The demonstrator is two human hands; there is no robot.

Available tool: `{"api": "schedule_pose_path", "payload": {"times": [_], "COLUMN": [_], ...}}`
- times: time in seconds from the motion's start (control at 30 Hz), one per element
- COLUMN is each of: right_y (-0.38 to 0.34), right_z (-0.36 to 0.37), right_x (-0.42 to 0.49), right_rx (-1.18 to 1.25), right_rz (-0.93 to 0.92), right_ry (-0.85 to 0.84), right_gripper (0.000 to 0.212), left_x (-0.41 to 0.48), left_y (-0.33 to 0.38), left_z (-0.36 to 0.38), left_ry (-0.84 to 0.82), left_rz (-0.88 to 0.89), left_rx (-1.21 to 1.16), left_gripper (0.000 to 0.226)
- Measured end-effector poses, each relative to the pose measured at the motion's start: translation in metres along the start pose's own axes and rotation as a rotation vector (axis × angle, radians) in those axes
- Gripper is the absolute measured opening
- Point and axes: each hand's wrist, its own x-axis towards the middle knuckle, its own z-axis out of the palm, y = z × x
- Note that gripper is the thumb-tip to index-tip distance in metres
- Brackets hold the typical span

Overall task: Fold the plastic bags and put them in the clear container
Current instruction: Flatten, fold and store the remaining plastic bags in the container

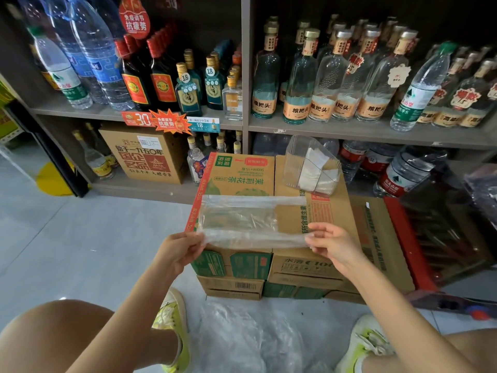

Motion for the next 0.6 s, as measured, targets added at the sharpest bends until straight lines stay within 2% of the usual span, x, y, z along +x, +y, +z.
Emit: {"api": "schedule_pose_path", "payload": {"times": [0.2,0.27,0.33,0.43,0.5,0.53,0.6], "right_y": [-0.018,-0.018,-0.013,-0.004,0.000,-0.001,-0.002], "right_z": [-0.012,-0.014,-0.013,-0.013,-0.010,-0.007,0.003], "right_x": [0.004,0.006,0.008,0.015,0.017,0.015,0.013], "right_rx": [0.341,0.305,0.097,-0.186,-0.397,-0.573,-0.880], "right_rz": [-0.058,-0.064,-0.035,0.012,-0.061,-0.142,-0.355], "right_ry": [0.010,0.032,0.080,0.150,0.229,0.295,0.415], "right_gripper": [0.035,0.035,0.035,0.033,0.029,0.028,0.031], "left_x": [0.000,0.000,0.002,-0.001,-0.007,-0.009,-0.005], "left_y": [0.025,0.027,0.022,0.017,0.021,0.023,0.025], "left_z": [0.010,0.012,0.014,0.017,0.019,0.020,0.020], "left_ry": [0.016,0.020,0.039,0.010,-0.019,-0.002,0.123], "left_rz": [0.174,0.216,0.204,0.093,0.040,0.050,0.202], "left_rx": [0.003,0.087,0.191,0.283,0.351,0.466,0.973], "left_gripper": [0.005,0.006,0.009,0.017,0.019,0.023,0.033]}}
